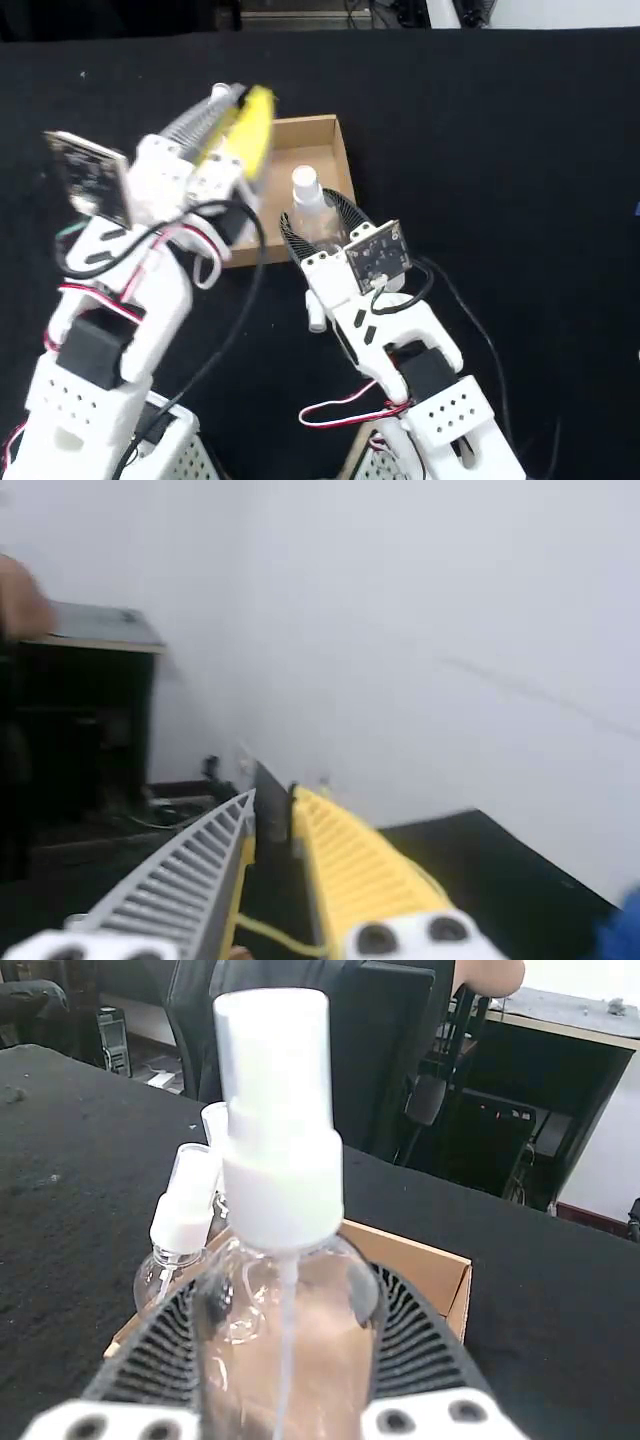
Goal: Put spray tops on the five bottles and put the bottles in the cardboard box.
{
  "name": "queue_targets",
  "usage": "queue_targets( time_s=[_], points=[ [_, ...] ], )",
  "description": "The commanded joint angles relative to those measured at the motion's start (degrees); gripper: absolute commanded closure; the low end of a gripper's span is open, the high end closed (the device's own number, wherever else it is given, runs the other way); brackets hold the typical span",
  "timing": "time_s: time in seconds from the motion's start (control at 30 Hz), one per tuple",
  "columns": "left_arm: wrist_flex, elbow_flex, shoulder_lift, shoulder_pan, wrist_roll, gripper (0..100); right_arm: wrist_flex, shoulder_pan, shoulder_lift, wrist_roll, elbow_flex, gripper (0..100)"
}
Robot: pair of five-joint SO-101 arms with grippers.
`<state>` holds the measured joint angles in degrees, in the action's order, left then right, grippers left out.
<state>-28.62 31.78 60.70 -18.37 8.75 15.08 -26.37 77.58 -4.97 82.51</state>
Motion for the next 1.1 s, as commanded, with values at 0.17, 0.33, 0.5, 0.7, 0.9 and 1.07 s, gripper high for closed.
queue_targets(
  time_s=[0.17,0.33,0.5,0.7,0.9,1.07],
  points=[
    [-9.0,2.4,8.6,36.2,-0.3,94,-0.4,-0.6,1.7,0.4,-0.2,98.8],
    [-4.7,18.0,17.5,49.5,-0.4,94,-0.3,0.9,1.7,0.4,-0.1,98.8],
    [4.5,37.3,22.9,49.6,-0.4,94,-0.4,7.7,1.7,2.7,-0.7,98.8],
    [15.9,54.2,23.6,49.5,0.2,95,-5.5,13.8,1.1,13.5,-1.2,98.8],
    [25.0,64.2,23.6,48.4,0.2,95,-15.5,14.6,1.0,14.0,-1.1,98.8],
    [25.5,66.1,23.4,48.1,0.2,95,-22.0,14.4,-0.9,8.7,-2.2,98.8]
  ],
)
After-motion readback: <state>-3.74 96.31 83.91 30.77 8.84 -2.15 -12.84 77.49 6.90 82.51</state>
